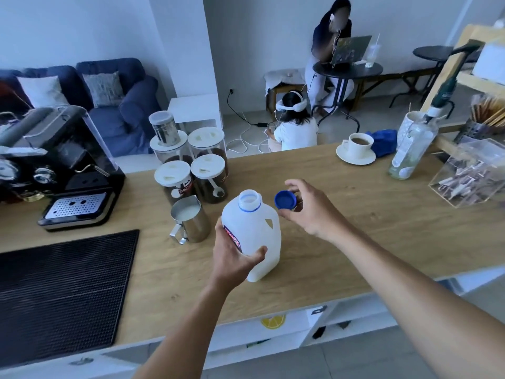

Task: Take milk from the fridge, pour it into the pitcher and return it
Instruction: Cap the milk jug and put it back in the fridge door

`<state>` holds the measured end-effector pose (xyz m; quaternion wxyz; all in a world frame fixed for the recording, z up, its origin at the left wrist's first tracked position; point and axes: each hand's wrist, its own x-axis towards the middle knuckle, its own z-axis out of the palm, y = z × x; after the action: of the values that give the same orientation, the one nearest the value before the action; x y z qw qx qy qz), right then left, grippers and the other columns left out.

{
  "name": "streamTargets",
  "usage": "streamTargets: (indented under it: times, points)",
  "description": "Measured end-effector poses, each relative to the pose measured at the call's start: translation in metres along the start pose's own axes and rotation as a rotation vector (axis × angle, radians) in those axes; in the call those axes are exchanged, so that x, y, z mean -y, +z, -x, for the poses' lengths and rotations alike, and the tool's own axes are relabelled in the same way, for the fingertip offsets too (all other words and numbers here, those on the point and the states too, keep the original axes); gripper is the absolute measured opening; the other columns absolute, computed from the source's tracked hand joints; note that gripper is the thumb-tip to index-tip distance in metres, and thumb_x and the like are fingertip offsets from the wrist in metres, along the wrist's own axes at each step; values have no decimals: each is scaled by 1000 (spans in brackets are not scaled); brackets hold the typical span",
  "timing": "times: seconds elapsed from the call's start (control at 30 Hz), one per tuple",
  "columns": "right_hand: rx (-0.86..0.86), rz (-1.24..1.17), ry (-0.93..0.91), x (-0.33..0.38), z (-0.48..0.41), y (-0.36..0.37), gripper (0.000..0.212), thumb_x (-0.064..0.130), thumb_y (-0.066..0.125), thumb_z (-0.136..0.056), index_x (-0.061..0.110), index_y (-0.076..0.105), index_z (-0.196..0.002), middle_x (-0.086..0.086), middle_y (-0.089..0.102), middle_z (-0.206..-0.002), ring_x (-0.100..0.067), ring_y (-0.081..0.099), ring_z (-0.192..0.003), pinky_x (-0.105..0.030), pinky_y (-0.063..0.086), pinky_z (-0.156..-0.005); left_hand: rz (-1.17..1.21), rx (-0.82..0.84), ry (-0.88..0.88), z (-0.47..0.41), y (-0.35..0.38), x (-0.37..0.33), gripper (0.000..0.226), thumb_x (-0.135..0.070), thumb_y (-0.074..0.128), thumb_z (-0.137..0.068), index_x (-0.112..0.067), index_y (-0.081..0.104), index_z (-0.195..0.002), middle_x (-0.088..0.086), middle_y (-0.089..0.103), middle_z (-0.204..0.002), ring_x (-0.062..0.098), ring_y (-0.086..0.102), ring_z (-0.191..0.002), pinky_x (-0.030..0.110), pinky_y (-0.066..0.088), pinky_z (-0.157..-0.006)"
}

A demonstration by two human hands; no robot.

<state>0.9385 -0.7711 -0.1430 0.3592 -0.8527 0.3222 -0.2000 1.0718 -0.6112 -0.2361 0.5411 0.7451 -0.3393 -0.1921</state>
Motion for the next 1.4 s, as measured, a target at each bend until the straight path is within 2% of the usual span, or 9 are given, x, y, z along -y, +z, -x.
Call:
streamTargets:
  times: [0.17, 0.3, 0.4, 0.5, 0.7, 0.9, 1.03, 1.23, 1.4]
  points:
    - [39, 138, -123, 29, -9, -9, 50, 26, 78, -78, 18, 57, -123, 10, 52, -106, -7, 55, -86, -12, 39, -73, 14, 8, -3, 0, -1, 1, 98, -32, 88, -57, -37, 27, -134, -18, 50, -132, 2, 52, -123, 41, 51, -101]
    - [117, 217, -167, 43, -13, -14, 57, 32, 76, -79, 21, 55, -131, 9, 54, -107, -13, 55, -88, -31, 48, -85, -2, 0, 17, 1, -2, 0, 97, -32, 89, -57, -44, 25, -129, -22, 48, -131, -1, 51, -122, 36, 51, -100]
    - [157, 267, -206, 58, -14, -15, 65, 39, 74, -79, 28, 44, -136, 14, 53, -108, -11, 55, -87, -33, 50, -84, -8, -4, 33, 0, -2, 1, 97, -34, 88, -56, -44, 26, -130, -19, 46, -133, 0, 50, -123, 37, 51, -100]
    - [175, 288, -234, 68, -16, -13, 59, 40, 74, -78, 28, 47, -129, 14, 54, -112, -8, 55, -92, -32, 49, -87, -6, -7, 46, -2, -1, 3, 98, -38, 88, -55, -40, 27, -132, -19, 46, -132, 3, 51, -122, 39, 51, -98]
    - [246, 261, -272, 82, -17, -8, 40, 33, 74, -79, 26, 61, -116, 13, 55, -108, -8, 57, -96, -34, 50, -87, 7, -6, 45, 0, -3, 2, 98, -39, 87, -56, -40, 27, -134, -32, 42, -128, -10, 48, -119, 28, 49, -98]
    - [314, 347, -283, 92, -25, -6, 44, 29, 74, -82, 30, 61, -123, 14, 53, -113, 3, 46, -73, -23, 38, -76, 2, -17, 45, 0, -3, 2, 99, -44, 85, -55, -40, 28, -135, -29, 41, -129, -9, 46, -121, 33, 48, -100]
    - [356, 397, -269, 98, -28, -5, 45, 25, 74, -82, 30, 61, -124, 15, 55, -119, -9, 49, -87, -26, 41, -81, -11, -27, 57, -1, -4, 2, 97, -43, 86, -54, -49, 26, -130, -28, 41, -128, -5, 47, -121, 35, 48, -100]
    - [393, 445, -261, 103, -30, -5, 43, 21, 73, -82, 29, 61, -123, 14, 57, -122, -10, 50, -95, -31, 43, -91, -27, -28, 66, -1, -4, 2, 99, -45, 85, -55, -50, 24, -132, -30, 38, -129, -4, 45, -122, 36, 48, -101]
    - [348, 471, -240, 104, -28, -6, 45, 34, 76, -78, 29, 62, -121, 11, 57, -113, -14, 53, -96, -31, 46, -85, -32, -28, 66, 0, -3, 3, 98, -47, 85, -55, -47, 25, -133, -24, 41, -130, 0, 47, -122, 39, 48, -100]
